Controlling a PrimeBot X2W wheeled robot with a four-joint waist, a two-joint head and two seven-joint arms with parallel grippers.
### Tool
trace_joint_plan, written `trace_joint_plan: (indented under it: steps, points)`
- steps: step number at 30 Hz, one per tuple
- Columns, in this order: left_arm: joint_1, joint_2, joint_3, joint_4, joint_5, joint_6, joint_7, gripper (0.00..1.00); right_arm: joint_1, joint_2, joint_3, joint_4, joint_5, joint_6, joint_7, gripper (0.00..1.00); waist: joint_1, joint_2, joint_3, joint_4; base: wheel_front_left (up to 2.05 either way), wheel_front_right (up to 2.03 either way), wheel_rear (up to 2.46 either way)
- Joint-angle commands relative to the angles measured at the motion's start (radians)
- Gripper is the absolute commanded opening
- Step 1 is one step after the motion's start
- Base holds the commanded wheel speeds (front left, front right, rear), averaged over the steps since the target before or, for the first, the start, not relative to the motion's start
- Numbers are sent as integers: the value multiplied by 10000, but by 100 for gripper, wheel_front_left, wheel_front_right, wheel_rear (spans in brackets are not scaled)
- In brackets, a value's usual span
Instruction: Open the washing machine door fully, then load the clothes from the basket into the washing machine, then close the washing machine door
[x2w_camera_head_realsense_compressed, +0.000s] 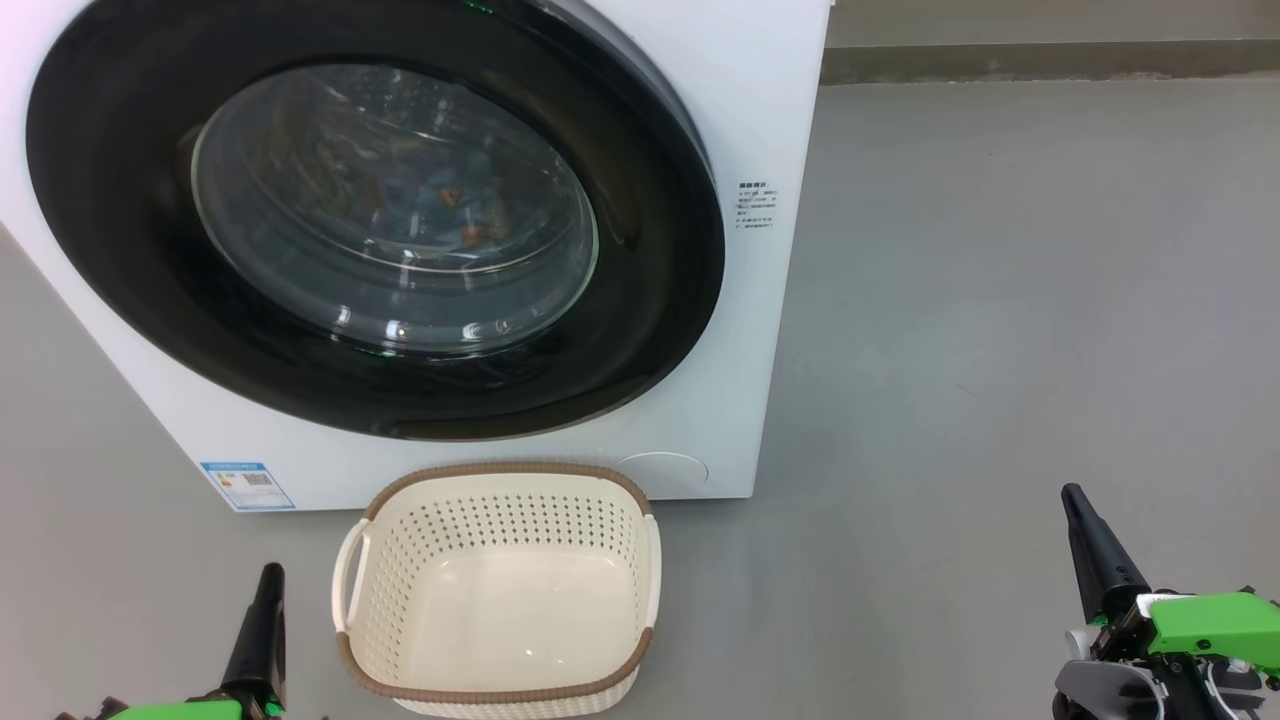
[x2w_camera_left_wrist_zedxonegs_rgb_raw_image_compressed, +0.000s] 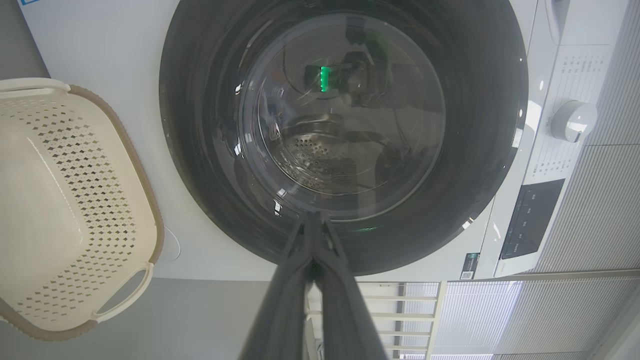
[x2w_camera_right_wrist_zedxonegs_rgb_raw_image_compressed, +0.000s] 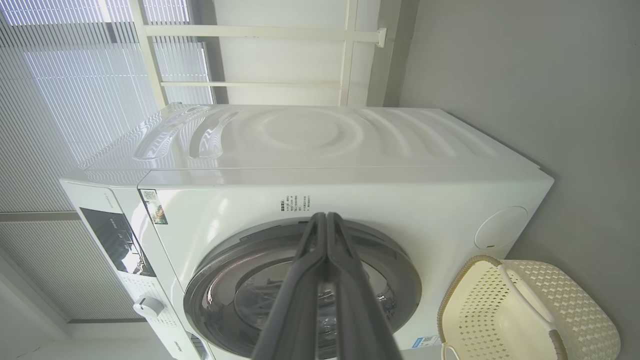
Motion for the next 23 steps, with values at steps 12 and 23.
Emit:
trace_joint_plan:
  steps: [12,23]
  points:
    - [-426,93,319,-314,-83,4,60,0,-438,-80,179,-297,-31,17,77,0,0,0,0,0,0,0,0]
    - [-426,93,318,-314,-83,4,60,0,-438,-80,178,-297,-31,17,77,0,0,0,0,0,0,0,0]
